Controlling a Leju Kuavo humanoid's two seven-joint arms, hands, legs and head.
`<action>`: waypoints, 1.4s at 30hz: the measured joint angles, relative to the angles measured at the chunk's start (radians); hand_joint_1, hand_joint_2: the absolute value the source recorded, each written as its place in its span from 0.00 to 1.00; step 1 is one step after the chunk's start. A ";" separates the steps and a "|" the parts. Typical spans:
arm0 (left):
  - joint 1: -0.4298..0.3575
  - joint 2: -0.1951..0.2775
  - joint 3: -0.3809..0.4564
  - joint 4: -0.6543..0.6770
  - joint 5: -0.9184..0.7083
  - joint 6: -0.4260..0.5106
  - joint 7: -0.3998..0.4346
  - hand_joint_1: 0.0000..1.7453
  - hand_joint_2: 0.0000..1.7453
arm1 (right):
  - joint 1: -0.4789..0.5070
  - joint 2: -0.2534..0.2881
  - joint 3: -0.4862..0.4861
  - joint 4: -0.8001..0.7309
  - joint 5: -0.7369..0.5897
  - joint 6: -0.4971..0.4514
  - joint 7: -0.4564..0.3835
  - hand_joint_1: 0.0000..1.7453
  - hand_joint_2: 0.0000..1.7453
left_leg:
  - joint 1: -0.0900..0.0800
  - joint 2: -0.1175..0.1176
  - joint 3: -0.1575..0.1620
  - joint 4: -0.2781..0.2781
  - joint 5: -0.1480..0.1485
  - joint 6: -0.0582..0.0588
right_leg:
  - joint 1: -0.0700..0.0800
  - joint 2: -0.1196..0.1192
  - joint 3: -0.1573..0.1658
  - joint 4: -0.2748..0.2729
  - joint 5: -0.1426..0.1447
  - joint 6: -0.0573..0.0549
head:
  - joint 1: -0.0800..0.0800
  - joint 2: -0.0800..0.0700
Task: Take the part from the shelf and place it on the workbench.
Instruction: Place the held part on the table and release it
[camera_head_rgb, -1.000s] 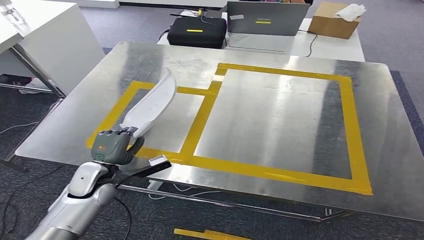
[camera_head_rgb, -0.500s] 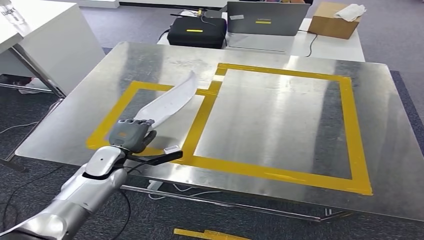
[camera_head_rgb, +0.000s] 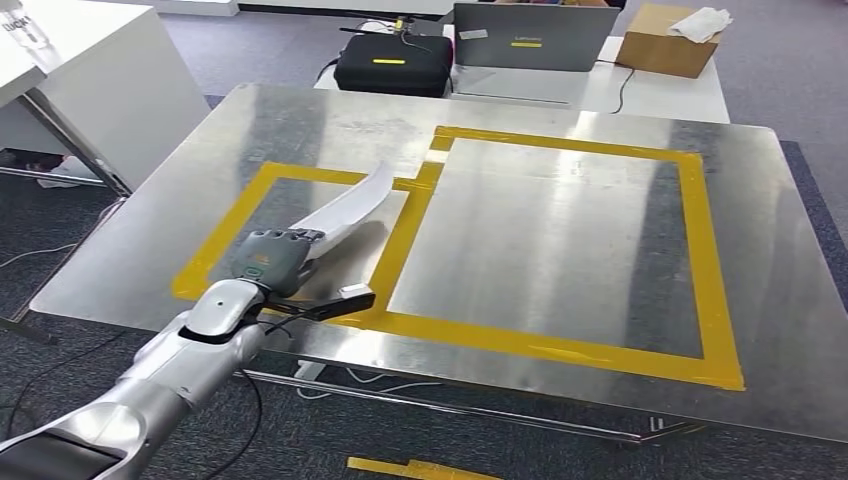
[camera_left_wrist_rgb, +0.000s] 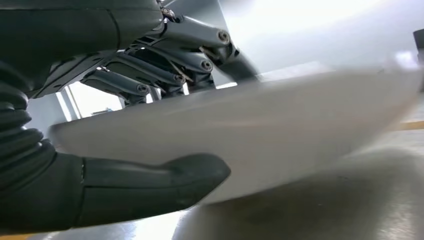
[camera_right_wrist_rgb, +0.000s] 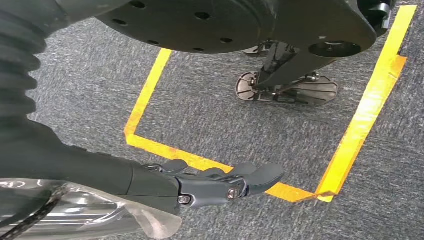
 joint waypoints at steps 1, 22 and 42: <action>-0.002 0.000 -0.001 0.002 0.000 0.001 0.002 0.00 1.00 | 0.000 0.000 0.000 0.000 0.000 0.000 -0.001 0.00 0.00 | 0.000 0.000 0.000 0.000 0.000 0.000 | 0.000 0.000 0.000 0.000 0.000 0.000 | 0.000 0.000; 0.224 0.000 0.032 -0.335 0.369 0.138 -0.236 0.00 0.00 | 0.008 0.038 -0.005 0.015 -0.065 -0.032 -0.003 0.00 0.00 | -0.002 0.000 -0.001 0.003 -0.004 0.003 | -0.002 0.001 0.001 -0.001 -0.001 0.001 | 0.000 0.000; 0.702 -0.032 0.364 -0.790 1.296 -0.029 -0.542 0.00 0.00 | 0.028 0.075 -0.040 0.028 -0.090 -0.079 0.001 0.00 0.00 | 0.016 0.000 -0.038 0.018 0.042 -0.017 | -0.021 0.017 0.075 0.010 -0.073 0.026 | 0.002 0.000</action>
